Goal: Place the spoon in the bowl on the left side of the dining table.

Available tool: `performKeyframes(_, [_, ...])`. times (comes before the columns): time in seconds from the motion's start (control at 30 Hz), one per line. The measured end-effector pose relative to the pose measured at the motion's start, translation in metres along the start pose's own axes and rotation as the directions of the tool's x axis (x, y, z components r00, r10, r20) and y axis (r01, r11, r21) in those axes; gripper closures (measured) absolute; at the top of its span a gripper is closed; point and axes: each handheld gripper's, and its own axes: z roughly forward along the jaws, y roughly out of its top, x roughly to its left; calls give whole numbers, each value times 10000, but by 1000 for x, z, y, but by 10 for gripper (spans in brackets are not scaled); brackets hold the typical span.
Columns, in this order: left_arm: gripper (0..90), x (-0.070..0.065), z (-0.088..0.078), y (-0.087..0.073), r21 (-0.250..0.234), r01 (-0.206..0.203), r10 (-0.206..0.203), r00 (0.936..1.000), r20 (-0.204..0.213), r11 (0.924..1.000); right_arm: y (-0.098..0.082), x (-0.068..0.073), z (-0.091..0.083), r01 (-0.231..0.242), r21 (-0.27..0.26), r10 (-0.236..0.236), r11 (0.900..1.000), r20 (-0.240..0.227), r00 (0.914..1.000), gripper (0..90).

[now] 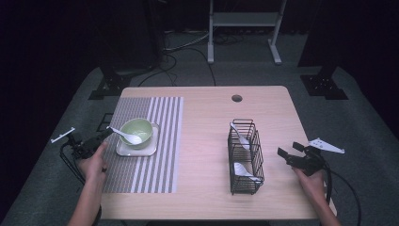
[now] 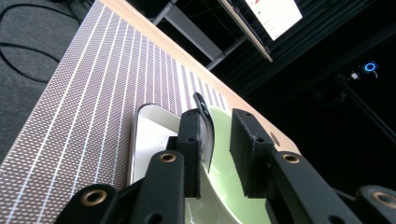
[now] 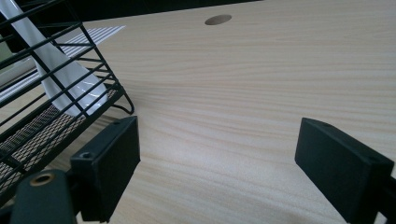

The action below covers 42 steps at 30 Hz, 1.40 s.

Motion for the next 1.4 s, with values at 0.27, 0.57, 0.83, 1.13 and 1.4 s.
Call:
performKeyframes(0.27, [659, -4, -10, -2, 134, -464, 466, 9988, -167, 9988, 0, 2, -1, 38, -15, -38, 10000, 141, 9999, 129])
performKeyframes(0.57, [632, -6, -19, -9, 254, -793, 796, 9968, -88, 9965, 0, 2, 0, 65, -17, -65, 10000, 153, 9999, 129])
performKeyframes(0.83, [609, -16, -25, -12, 439, -1340, 1333, 9909, 192, 9900, 0, 2, 0, 48, 14, -48, 10000, 162, 9999, 129])
performKeyframes(1.13, [575, -29, -27, -17, 627, -1829, 1797, 9823, 529, 9811, 0, 2, 0, 53, 19, -53, 10000, 162, 9999, 129])
performKeyframes(1.4, [557, -37, -29, -23, 782, -2044, 1980, 9767, 825, 9758, 0, 2, 0, 65, 26, -66, 10000, 186, 9998, 129])
